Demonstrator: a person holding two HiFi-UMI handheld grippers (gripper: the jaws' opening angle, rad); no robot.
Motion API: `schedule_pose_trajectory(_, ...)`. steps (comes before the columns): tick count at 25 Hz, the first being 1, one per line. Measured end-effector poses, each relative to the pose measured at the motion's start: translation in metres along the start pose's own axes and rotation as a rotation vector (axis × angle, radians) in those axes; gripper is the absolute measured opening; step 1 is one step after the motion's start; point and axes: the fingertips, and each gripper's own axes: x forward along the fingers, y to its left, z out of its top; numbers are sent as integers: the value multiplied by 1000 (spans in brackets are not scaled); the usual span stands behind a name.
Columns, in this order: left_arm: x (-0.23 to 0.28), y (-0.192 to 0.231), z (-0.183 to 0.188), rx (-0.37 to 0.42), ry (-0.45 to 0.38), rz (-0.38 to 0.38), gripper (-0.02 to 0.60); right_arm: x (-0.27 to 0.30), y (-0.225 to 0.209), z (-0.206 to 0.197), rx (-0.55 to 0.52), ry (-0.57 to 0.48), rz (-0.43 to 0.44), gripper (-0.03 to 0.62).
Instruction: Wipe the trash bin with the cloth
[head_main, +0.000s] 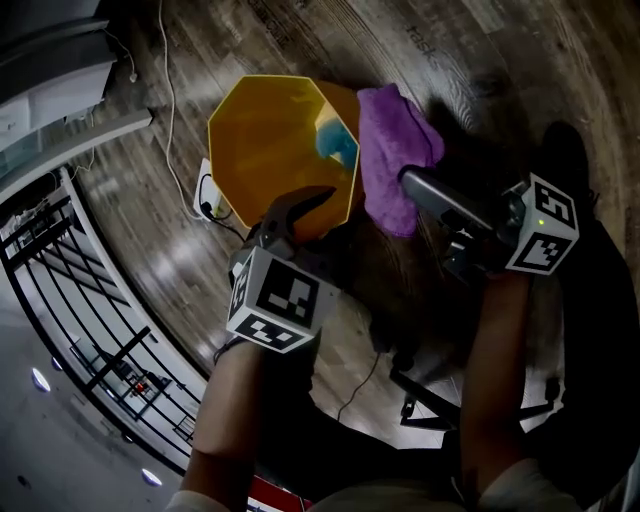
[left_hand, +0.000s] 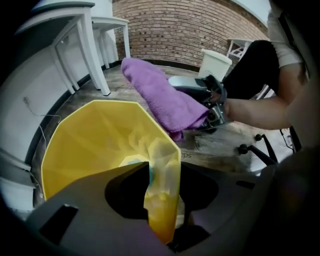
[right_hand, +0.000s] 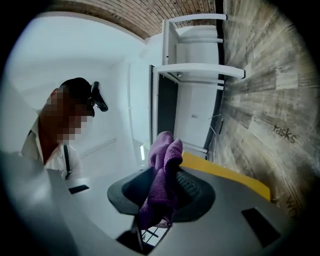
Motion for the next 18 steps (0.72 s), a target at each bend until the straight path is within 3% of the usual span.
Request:
schedule_pose_trajectory(3, 1, -2, 4, 22, 3, 2, 113, 6, 10, -5, 3, 27, 57, 114)
schedule_pose_trajectory(8, 1, -13, 12, 84, 4, -4, 21, 7, -2, -17, -8, 78, -16, 114)
schedule_pose_trajectory(14, 2, -16, 17, 59, -24, -13, 17, 5, -13, -18, -9, 64, -67, 114)
schedule_pose_trajectory(18, 3, -14, 18, 44, -32, -15, 18, -1, -35, -27, -21, 92, -156, 114)
